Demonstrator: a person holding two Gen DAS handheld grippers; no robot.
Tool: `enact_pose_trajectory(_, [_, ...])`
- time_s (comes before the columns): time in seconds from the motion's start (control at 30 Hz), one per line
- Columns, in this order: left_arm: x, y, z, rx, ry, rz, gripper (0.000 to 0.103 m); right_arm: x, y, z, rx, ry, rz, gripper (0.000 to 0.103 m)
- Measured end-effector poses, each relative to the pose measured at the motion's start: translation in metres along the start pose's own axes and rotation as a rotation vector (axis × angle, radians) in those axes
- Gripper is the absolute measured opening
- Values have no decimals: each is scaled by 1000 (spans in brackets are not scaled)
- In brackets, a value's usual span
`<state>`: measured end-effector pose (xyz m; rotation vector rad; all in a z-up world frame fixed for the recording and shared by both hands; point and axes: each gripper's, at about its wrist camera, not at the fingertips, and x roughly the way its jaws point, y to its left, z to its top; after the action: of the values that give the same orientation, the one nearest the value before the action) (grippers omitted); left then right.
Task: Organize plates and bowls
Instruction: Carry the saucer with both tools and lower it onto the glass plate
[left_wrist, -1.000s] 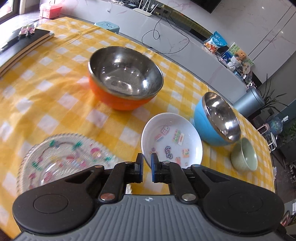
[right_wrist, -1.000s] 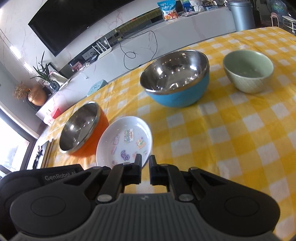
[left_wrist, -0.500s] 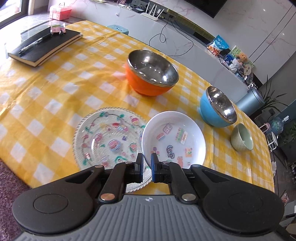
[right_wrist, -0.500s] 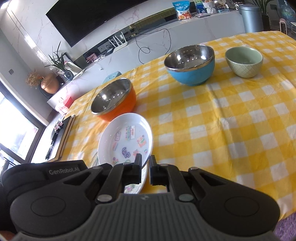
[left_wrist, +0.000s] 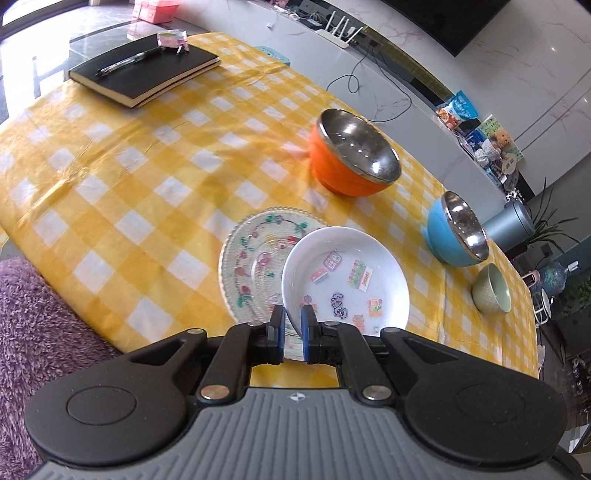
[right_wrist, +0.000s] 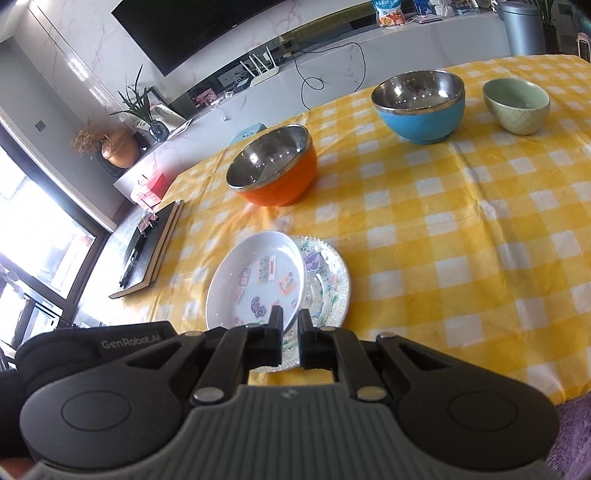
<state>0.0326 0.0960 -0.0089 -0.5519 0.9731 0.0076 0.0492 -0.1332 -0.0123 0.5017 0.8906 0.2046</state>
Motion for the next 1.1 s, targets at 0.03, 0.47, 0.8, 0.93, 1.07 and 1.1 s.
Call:
enact_pose_trajectory(0.03, [0, 2, 1, -5, -1, 3, 8, 2, 2, -1, -1, 5, 0, 5])
enact_pose_trajectory(0.47, [19, 20, 6, -35, 33, 20, 8, 30, 3, -7, 6, 54, -6, 5])
enact_pose_trajectory(0.8, [35, 27, 11, -72, 63, 9, 10, 47, -2, -2, 29, 71, -9, 5])
enact_pose_trajectory(0.93, [42, 27, 13, -76, 72, -15, 11, 52, -4, 0, 26, 64, -25, 5])
enact_pose_trajectory(1.07, [46, 25, 13, -66, 69, -12, 11, 57, -8, 3, 38, 74, -28, 5])
enact_pose_trajectory(1.1, [47, 24, 14, -58, 66, -11, 11, 58, -8, 2, 40, 75, -29, 5])
